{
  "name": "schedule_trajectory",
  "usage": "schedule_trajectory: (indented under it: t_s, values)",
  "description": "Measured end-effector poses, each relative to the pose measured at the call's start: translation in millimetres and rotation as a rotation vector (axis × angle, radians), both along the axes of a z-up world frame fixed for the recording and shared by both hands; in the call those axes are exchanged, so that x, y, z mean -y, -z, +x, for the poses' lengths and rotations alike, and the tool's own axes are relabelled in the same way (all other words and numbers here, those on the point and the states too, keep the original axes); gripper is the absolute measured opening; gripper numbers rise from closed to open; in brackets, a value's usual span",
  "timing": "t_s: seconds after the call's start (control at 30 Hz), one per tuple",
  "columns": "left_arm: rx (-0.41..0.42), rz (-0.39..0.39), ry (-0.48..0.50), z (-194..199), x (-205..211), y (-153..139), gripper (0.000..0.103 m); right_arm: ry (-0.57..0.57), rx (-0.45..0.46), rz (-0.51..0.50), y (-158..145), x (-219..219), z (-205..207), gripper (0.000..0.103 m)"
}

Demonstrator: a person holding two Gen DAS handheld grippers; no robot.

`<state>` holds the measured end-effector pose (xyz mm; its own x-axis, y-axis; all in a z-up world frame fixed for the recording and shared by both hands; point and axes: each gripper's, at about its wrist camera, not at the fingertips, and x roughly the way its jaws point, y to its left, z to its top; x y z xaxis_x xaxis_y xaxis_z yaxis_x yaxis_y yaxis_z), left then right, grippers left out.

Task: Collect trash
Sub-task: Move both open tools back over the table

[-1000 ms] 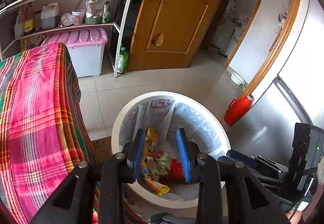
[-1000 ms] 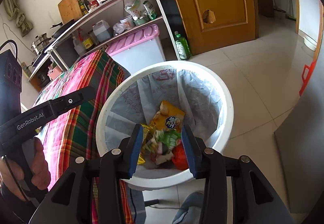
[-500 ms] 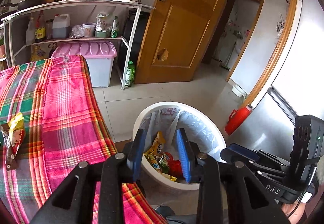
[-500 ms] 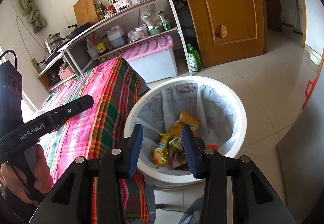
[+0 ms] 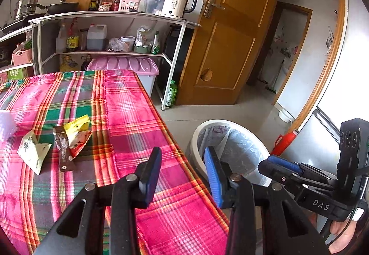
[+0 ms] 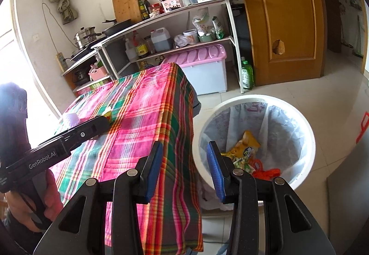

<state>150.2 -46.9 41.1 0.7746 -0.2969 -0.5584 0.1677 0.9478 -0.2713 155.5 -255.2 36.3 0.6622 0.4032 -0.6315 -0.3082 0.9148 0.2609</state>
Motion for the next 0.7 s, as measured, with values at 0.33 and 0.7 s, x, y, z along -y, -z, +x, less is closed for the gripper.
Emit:
schedule_trajectory:
  t_s: [0.33, 0.7]
  values:
    - [-0.009, 0.006, -0.102, -23.0, -48.9, 10.0, 0.041, -0.084, -0.006, -0.015, 0.9, -39.7, -3.2, 0.041]
    - [-0.029, -0.004, -0.228, -33.9, -108.5, 24.0, 0.042, -0.166, -0.032, -0.021, 4.2, -86.1, 8.7, 0.041]
